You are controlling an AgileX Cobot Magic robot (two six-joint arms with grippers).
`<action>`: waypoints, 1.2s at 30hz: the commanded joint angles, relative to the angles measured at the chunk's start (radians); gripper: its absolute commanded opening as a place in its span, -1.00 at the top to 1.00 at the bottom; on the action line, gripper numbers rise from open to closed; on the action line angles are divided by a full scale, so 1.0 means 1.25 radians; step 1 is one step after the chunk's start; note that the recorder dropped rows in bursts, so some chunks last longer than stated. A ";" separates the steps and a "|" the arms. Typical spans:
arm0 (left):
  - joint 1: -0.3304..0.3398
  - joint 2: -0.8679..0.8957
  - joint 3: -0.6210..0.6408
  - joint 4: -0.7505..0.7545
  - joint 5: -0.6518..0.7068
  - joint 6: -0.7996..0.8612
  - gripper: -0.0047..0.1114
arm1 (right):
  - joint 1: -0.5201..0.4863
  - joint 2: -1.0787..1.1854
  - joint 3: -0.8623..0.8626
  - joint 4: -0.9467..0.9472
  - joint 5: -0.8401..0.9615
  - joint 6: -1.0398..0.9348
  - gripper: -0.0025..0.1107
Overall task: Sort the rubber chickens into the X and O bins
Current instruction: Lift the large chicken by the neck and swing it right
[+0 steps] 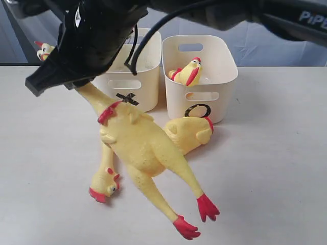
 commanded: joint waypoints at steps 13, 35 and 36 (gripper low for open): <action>-0.007 -0.004 0.003 0.001 -0.001 -0.002 0.92 | 0.000 -0.321 0.341 0.018 -0.248 0.010 0.97; -0.007 -0.004 0.003 0.001 -0.001 -0.002 0.92 | -0.156 -0.883 0.802 -0.492 -0.496 0.474 0.97; -0.007 -0.004 0.003 0.001 -0.001 -0.002 0.92 | -0.166 -0.897 0.808 -0.511 -0.497 0.494 0.97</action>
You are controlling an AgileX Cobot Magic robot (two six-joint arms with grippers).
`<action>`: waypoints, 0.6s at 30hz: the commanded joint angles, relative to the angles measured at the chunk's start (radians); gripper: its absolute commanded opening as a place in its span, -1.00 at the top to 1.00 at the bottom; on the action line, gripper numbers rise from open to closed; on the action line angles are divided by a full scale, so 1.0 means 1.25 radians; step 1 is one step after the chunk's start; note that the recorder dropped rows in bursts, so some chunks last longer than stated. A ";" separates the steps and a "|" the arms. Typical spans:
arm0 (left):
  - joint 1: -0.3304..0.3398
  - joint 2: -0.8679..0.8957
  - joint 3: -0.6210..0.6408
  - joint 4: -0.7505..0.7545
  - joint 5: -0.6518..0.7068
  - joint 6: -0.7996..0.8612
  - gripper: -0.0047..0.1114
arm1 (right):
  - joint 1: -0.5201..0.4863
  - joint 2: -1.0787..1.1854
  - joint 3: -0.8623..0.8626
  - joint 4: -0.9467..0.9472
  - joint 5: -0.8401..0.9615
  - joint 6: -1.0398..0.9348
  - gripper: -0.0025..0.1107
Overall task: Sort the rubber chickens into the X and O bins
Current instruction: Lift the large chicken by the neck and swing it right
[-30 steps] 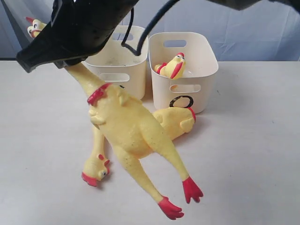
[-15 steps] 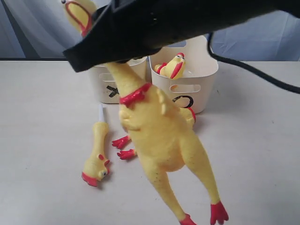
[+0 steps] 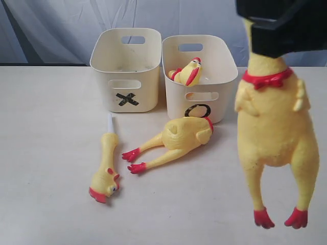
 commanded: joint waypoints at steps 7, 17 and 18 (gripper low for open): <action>-0.007 -0.004 0.003 0.001 -0.001 -0.002 0.92 | -0.097 -0.082 0.042 -0.210 -0.082 0.192 0.97; -0.007 -0.004 0.003 0.001 -0.001 -0.002 0.92 | -0.223 -0.005 0.042 -0.429 -0.233 0.442 0.97; -0.007 -0.004 0.003 0.001 -0.001 -0.002 0.92 | -0.241 0.010 0.042 -0.429 -0.244 0.445 0.97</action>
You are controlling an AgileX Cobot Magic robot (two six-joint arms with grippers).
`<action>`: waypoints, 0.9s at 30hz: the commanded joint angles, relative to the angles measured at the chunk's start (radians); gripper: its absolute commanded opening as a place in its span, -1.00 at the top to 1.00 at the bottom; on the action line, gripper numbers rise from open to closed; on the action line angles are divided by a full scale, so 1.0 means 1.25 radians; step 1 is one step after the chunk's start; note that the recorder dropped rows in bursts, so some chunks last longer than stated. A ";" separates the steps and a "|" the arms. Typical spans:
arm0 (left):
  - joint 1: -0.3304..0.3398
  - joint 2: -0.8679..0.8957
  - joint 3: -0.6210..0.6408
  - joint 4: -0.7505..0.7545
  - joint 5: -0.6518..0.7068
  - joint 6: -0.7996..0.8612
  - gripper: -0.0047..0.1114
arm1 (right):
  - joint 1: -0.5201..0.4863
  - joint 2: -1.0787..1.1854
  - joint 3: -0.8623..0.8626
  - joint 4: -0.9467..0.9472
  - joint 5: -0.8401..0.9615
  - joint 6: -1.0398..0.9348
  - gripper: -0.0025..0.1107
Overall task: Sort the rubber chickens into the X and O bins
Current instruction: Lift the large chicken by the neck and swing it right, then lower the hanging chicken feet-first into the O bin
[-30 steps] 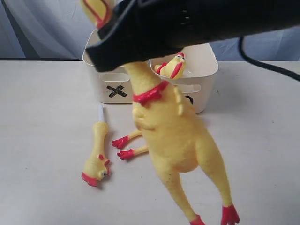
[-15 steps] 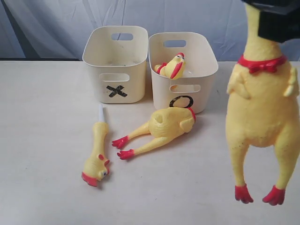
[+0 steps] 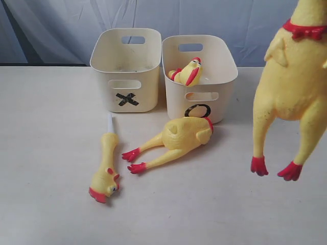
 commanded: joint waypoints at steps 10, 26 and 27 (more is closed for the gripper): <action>-0.007 -0.004 0.003 0.001 -0.001 -0.002 0.92 | -0.275 0.241 -0.002 0.553 -0.508 -0.368 0.97; -0.007 -0.004 0.003 0.001 -0.001 -0.002 0.92 | -0.275 0.481 -0.021 0.671 -0.970 -0.553 0.97; -0.007 -0.004 0.003 0.001 -0.001 -0.002 0.92 | -0.275 0.499 -0.033 0.668 -0.974 -0.553 0.97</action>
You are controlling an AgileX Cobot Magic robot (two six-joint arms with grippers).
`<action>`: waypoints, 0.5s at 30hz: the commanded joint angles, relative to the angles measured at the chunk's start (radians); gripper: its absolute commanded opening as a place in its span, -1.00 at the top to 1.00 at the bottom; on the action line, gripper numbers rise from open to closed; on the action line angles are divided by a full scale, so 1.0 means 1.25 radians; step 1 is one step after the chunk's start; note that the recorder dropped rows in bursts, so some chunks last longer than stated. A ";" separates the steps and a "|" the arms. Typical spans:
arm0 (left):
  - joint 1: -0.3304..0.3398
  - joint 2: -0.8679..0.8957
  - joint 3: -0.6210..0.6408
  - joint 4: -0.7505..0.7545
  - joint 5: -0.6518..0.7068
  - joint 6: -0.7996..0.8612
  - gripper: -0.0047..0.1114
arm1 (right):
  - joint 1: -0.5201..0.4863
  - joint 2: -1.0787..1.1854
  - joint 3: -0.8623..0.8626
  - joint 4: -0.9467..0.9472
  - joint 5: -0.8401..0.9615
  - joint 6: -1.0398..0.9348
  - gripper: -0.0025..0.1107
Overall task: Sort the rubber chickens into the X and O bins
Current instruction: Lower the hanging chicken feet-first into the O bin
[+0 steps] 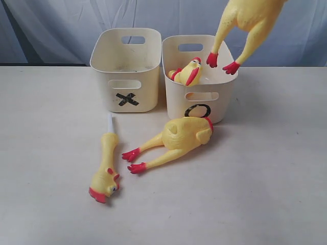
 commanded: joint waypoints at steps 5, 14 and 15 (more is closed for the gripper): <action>-0.007 -0.004 0.003 0.001 -0.001 -0.002 0.92 | -0.006 0.148 -0.103 -0.008 -0.126 -0.014 0.97; -0.007 -0.004 0.003 0.001 -0.001 -0.002 0.92 | 0.000 0.279 -0.205 -0.060 -0.118 -0.067 0.97; -0.007 -0.004 0.003 0.001 -0.001 -0.002 0.92 | 0.000 0.284 -0.207 -0.066 -0.111 -0.073 0.97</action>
